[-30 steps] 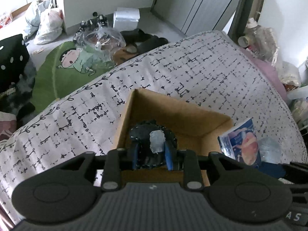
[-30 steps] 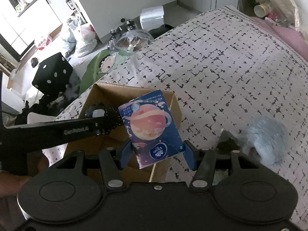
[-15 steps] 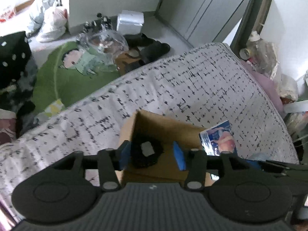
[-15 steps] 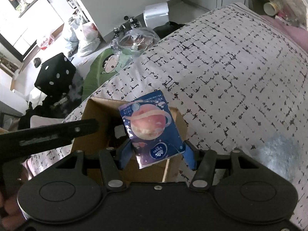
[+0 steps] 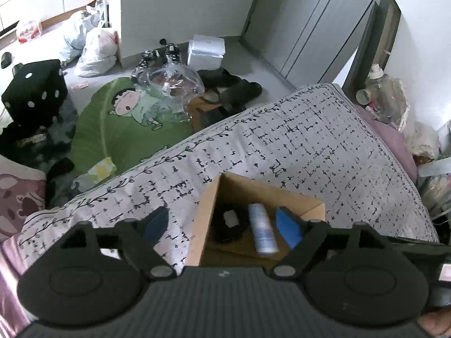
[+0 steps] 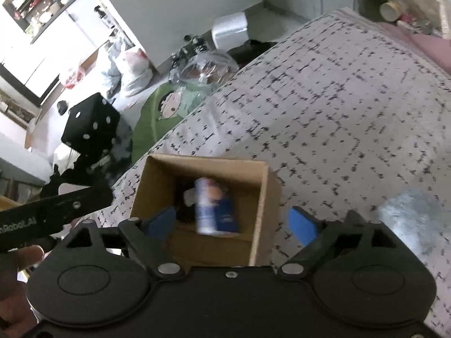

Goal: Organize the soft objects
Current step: 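Open the left tool dropping the socks while the right tool drops the tissue pack into the box, then move both tools back toward the remaining items on the bed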

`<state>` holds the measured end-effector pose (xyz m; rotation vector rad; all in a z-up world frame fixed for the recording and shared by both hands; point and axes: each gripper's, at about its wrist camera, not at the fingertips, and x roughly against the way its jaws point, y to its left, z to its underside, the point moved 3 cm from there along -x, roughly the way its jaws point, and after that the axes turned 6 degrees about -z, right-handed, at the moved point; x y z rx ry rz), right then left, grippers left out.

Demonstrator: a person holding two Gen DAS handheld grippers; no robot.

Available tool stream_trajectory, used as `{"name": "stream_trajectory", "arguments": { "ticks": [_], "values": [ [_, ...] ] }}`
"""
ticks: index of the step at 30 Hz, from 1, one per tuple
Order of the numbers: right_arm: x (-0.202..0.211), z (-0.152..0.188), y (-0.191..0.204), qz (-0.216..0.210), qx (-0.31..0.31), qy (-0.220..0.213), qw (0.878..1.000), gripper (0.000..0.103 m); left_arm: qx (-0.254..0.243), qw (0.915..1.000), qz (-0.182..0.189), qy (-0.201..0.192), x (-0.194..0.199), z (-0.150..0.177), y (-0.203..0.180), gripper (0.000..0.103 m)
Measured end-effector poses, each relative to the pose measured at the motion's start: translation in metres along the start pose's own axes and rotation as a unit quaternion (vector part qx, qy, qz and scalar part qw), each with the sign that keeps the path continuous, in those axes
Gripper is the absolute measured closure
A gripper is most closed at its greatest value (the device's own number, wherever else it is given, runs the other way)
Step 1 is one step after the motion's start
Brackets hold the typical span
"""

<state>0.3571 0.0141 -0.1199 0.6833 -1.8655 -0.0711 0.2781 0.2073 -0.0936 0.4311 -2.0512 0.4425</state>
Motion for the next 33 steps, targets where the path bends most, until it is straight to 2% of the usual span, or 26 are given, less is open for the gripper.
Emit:
{"name": "stream_trajectory", "arguments": {
  "ticks": [3, 8, 15, 20, 25, 33],
  "values": [
    [0.015, 0.006, -0.008, 0.008, -0.006, -0.012, 1.0, 0.013, 0.007, 1.0, -0.001, 0.001, 0.009, 0.004, 0.002, 0.015],
    [0.038, 0.019, -0.021, 0.017, -0.009, -0.028, 0.999, 0.009, 0.014, 0.9998, -0.006, -0.012, 0.026, 0.016, 0.007, 0.0],
    [0.077, 0.044, -0.036, 0.017, 0.001, -0.061, 0.998, 0.0, 0.005, 0.999, -0.018, -0.042, 0.051, 0.037, 0.002, 0.0],
    [0.105, 0.063, -0.05, 0.013, 0.006, -0.087, 0.996, 0.0, -0.009, 0.998, -0.012, -0.061, 0.07, 0.051, -0.011, 0.0],
    [0.128, 0.081, -0.063, 0.014, 0.001, -0.122, 0.992, 0.0, -0.039, 0.9963, 0.016, -0.075, 0.094, 0.069, -0.031, 0.0],
    [0.151, 0.102, -0.091, 0.015, -0.017, -0.143, 0.989, 0.0, -0.092, 0.993, 0.01, -0.074, 0.113, 0.108, -0.065, 0.0]
  ]
}}
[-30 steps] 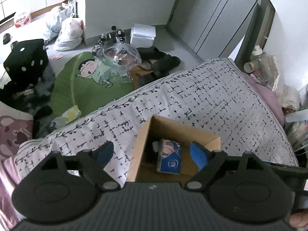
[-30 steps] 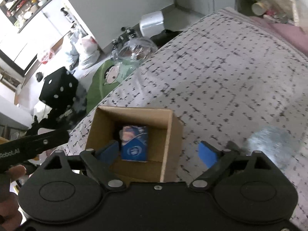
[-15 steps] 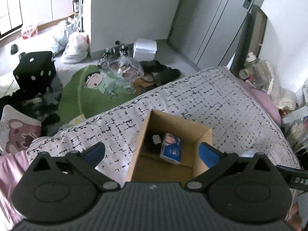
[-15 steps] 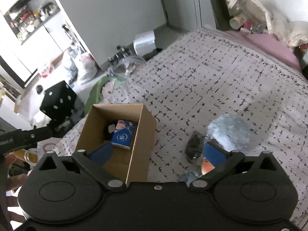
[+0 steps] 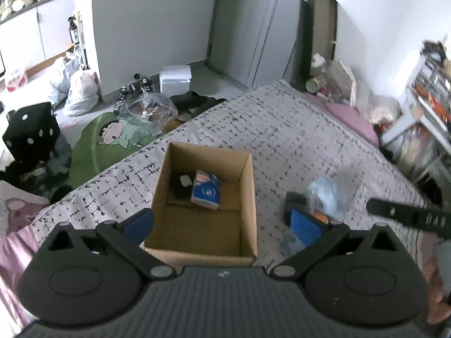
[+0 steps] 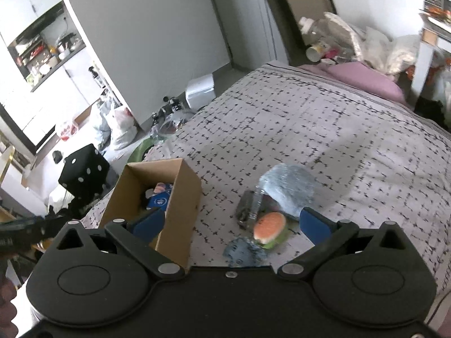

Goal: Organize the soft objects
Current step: 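Move both tools back toward the remaining items on the bed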

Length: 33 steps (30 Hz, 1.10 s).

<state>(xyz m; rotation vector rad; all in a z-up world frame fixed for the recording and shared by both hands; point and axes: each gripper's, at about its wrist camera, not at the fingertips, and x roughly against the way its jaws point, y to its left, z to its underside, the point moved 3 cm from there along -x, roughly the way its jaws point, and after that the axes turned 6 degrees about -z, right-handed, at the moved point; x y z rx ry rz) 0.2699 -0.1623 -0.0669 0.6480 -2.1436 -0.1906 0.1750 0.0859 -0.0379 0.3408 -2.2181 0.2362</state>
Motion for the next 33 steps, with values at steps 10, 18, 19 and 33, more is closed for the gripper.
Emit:
{"name": "stream_trajectory", "arguments": {
  "ticks": [10, 18, 19, 33],
  "values": [
    [0.021, 0.032, -0.015, 0.0, 0.004, -0.006, 1.0, 0.0, 0.017, 0.9992, -0.037, 0.0, 0.01, 0.031, -0.014, 0.0],
    [0.033, 0.05, -0.024, 0.003, 0.015, -0.013, 1.0, 0.0, 0.006, 0.9997, -0.019, 0.01, 0.007, 0.059, -0.038, 0.001],
    [0.034, 0.051, -0.025, 0.002, 0.017, -0.012, 1.0, 0.0, 0.005, 0.9998, -0.019, 0.01, 0.008, 0.062, -0.042, 0.001],
    [0.036, 0.067, -0.036, -0.006, 0.042, 0.02, 0.999, 0.0, 0.022, 0.9994, -0.018, 0.019, 0.0, 0.092, -0.077, 0.001]
  ]
}}
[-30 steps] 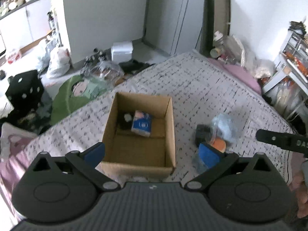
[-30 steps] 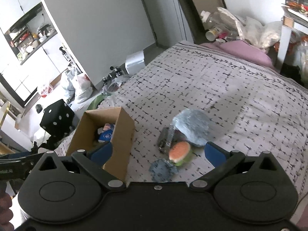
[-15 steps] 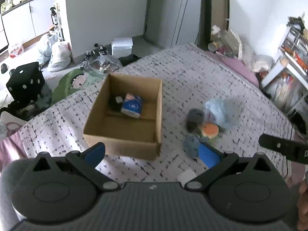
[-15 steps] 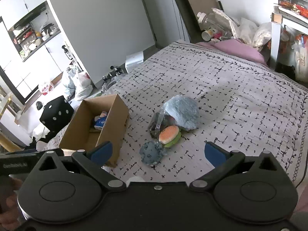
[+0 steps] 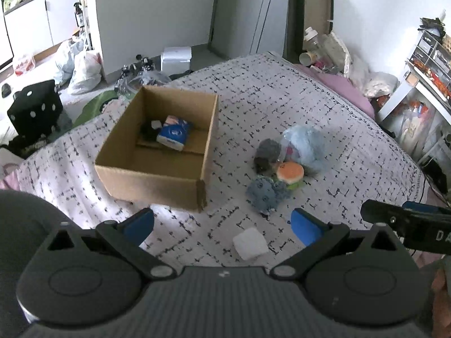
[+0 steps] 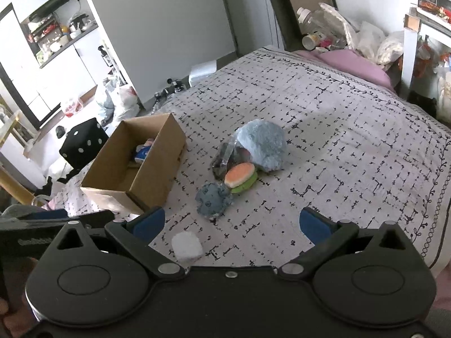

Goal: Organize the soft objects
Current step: 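Move both tools back toward the remaining items on the bed, then grasp the white cloth with the left tool while the right tool grasps the grey-blue plush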

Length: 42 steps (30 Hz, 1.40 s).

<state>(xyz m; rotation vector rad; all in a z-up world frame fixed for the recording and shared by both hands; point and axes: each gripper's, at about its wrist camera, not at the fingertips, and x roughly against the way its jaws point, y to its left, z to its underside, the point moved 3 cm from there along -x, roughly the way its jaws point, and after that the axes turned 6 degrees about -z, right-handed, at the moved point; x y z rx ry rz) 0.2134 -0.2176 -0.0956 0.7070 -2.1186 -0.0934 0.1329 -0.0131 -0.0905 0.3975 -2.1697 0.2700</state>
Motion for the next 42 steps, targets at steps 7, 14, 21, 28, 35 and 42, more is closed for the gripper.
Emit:
{"name": "stream_trajectory", "arguments": {
  "ticks": [7, 14, 21, 28, 35, 42],
  "values": [
    [-0.008, 0.003, -0.015, -0.001, -0.042, 0.015, 0.999, 0.0, 0.013, 0.9998, -0.003, 0.013, -0.01, 0.01, -0.005, 0.001],
    [-0.023, 0.002, -0.021, -0.001, -0.054, 0.033, 0.998, 0.0, 0.02, 0.9993, -0.001, 0.032, -0.026, 0.018, -0.013, 0.003],
    [-0.039, 0.0, -0.025, -0.006, -0.067, 0.047, 0.997, 0.001, 0.024, 0.9988, -0.006, 0.041, -0.04, 0.019, -0.015, 0.009],
    [-0.06, 0.001, -0.023, -0.018, -0.067, 0.07, 0.995, 0.009, 0.054, 0.9966, -0.008, 0.061, -0.06, 0.022, -0.012, 0.015],
    [-0.083, 0.001, -0.027, -0.034, -0.087, 0.086, 0.992, 0.013, 0.069, 0.9937, -0.004, 0.089, -0.084, 0.023, -0.017, 0.027],
    [-0.107, 0.0, -0.035, -0.039, -0.1, 0.095, 0.99, 0.022, 0.074, 0.9893, 0.0, 0.126, -0.112, 0.027, -0.026, 0.032]
  ]
}}
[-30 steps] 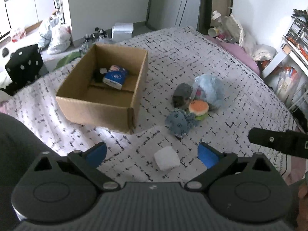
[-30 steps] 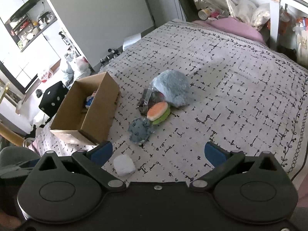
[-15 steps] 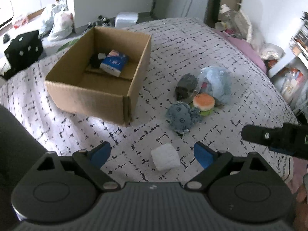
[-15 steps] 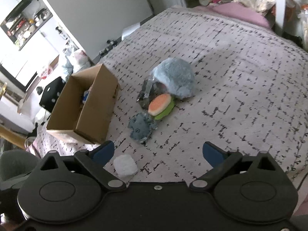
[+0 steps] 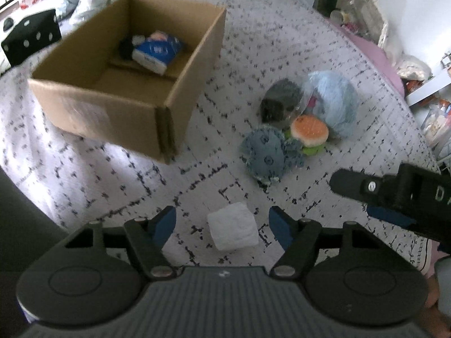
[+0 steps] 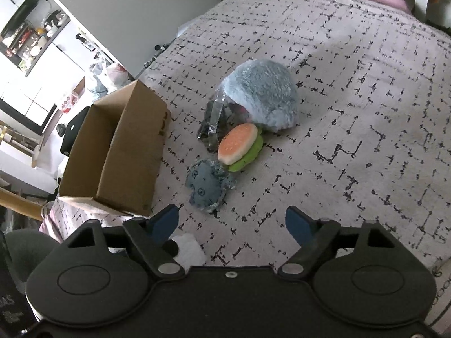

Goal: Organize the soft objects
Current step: 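Grasp the white cloth with the left tool while the right tool grasps the grey-blue plush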

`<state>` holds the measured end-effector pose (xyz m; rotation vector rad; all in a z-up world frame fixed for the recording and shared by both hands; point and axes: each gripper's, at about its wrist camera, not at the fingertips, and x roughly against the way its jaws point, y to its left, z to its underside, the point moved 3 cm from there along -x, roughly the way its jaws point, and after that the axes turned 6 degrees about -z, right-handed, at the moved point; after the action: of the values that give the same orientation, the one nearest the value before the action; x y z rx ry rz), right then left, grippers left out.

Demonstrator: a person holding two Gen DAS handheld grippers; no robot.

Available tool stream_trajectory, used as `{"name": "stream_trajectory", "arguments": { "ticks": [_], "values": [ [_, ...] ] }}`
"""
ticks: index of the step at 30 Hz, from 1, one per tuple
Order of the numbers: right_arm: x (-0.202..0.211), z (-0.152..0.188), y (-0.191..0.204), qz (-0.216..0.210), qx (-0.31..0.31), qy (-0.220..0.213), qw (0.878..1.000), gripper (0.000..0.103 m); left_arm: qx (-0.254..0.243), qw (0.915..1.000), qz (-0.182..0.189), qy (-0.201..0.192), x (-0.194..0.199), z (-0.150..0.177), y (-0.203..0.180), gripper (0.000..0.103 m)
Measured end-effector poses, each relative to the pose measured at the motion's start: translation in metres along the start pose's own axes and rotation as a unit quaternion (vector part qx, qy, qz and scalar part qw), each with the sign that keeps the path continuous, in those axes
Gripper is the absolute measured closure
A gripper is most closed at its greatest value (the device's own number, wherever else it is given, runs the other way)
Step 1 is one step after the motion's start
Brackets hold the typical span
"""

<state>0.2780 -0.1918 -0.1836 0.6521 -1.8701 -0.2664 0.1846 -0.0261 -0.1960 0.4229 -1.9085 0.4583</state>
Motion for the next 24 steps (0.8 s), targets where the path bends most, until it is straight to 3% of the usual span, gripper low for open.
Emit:
{"name": "stream_trajectory", "arguments": {
  "ticks": [8, 12, 15, 17, 20, 24],
  "values": [
    [-0.02, -0.007, -0.004, -0.025, 0.002, 0.009, 1.0, 0.027, 0.023, 0.9988, -0.007, 0.042, -0.034, 0.001, 0.0, 0.04],
    [-0.034, -0.01, -0.001, -0.018, 0.018, 0.014, 1.0, 0.027, 0.029, 0.9976, -0.002, 0.063, -0.05, -0.002, -0.003, 0.044],
    [-0.043, -0.013, -0.001, -0.015, 0.027, 0.013, 0.999, 0.026, 0.021, 0.998, -0.017, 0.057, -0.051, -0.006, -0.005, 0.059],
    [-0.048, -0.013, 0.0, -0.018, 0.03, 0.017, 0.999, 0.026, 0.01, 0.9978, -0.029, 0.059, -0.053, -0.01, -0.005, 0.078],
    [-0.054, -0.015, 0.002, -0.016, 0.036, 0.018, 0.999, 0.026, 0.017, 0.9977, -0.018, 0.063, -0.051, -0.016, 0.003, 0.095],
    [-0.064, -0.015, 0.004, -0.006, 0.046, 0.025, 0.999, 0.026, 0.029, 0.9968, -0.013, 0.073, -0.051, -0.023, 0.013, 0.098]
  ]
}}
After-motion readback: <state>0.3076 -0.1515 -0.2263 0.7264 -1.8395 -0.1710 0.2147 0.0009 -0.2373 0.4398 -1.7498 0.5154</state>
